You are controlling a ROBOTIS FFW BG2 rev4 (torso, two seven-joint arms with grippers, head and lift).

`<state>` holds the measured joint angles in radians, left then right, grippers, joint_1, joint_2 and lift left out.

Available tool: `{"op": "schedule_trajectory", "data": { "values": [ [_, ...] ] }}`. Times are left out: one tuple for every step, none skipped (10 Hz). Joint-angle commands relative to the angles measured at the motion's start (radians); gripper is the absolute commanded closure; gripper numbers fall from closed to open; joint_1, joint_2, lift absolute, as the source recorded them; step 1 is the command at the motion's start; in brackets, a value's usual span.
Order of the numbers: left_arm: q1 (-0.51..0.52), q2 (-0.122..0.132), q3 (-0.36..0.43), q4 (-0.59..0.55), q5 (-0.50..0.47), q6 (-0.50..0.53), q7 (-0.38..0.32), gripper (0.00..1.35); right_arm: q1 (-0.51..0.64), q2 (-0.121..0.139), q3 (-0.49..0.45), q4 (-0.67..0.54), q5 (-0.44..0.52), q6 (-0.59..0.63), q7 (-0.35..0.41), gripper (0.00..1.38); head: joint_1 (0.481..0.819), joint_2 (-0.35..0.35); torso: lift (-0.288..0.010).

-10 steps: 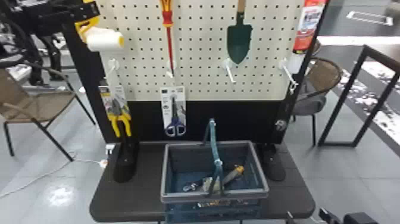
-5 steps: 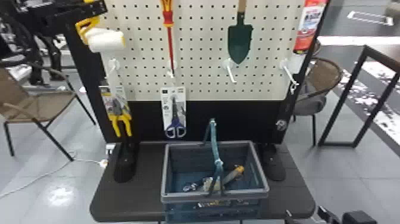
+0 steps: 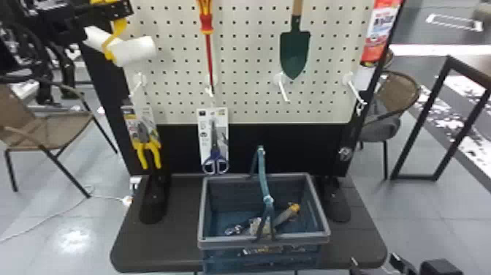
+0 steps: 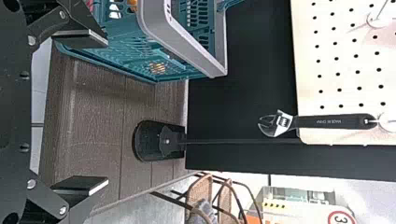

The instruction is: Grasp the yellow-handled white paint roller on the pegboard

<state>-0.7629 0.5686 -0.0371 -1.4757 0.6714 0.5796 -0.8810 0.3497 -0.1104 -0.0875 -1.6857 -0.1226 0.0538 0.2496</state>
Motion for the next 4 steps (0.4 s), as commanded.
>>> {"op": "schedule_trajectory", "data": {
  "values": [
    [0.000,-0.001,-0.001,0.000,0.002,0.000,0.001,1.21,0.000,0.000,0.000,0.001,0.000,0.000,-0.001,0.25,0.549,0.000,-0.100],
    [0.000,-0.001,-0.003,0.000,0.004,0.000,0.001,1.21,0.000,0.000,0.000,0.001,0.000,0.000,-0.001,0.25,0.549,0.000,-0.100],
    [0.000,0.000,-0.006,0.000,0.004,0.000,0.001,1.21,0.000,0.000,0.000,0.001,0.000,0.000,0.000,0.25,0.549,0.000,-0.100],
    [0.000,-0.001,-0.006,0.000,0.005,0.000,0.001,1.21,0.000,0.000,0.000,0.001,0.000,0.000,0.000,0.25,0.549,0.000,-0.100]
  ]
}}
